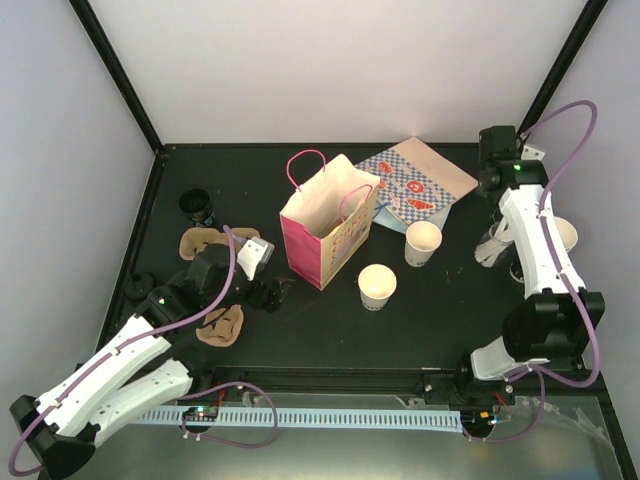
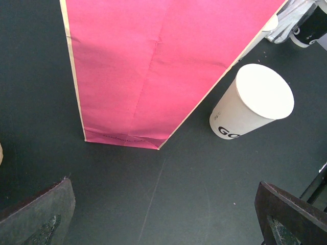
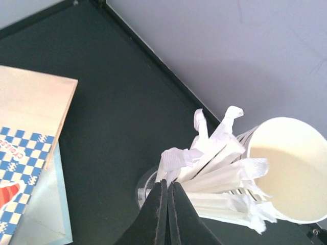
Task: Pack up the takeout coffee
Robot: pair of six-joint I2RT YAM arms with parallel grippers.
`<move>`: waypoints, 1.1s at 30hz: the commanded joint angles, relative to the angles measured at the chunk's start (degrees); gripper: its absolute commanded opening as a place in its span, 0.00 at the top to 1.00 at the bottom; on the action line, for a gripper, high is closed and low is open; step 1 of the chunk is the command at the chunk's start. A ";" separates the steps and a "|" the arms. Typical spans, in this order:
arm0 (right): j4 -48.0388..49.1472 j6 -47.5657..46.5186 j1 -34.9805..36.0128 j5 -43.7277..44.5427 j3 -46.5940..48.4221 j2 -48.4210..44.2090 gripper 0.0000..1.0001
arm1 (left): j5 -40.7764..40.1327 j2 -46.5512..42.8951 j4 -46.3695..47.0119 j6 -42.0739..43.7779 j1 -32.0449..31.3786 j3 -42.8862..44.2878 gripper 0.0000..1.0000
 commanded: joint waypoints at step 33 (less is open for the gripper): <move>-11.44 -2.00 0.63 -2.11 16.16 -9.82 0.99 | 0.46 -0.25 0.00 1.17 0.40 0.45 0.01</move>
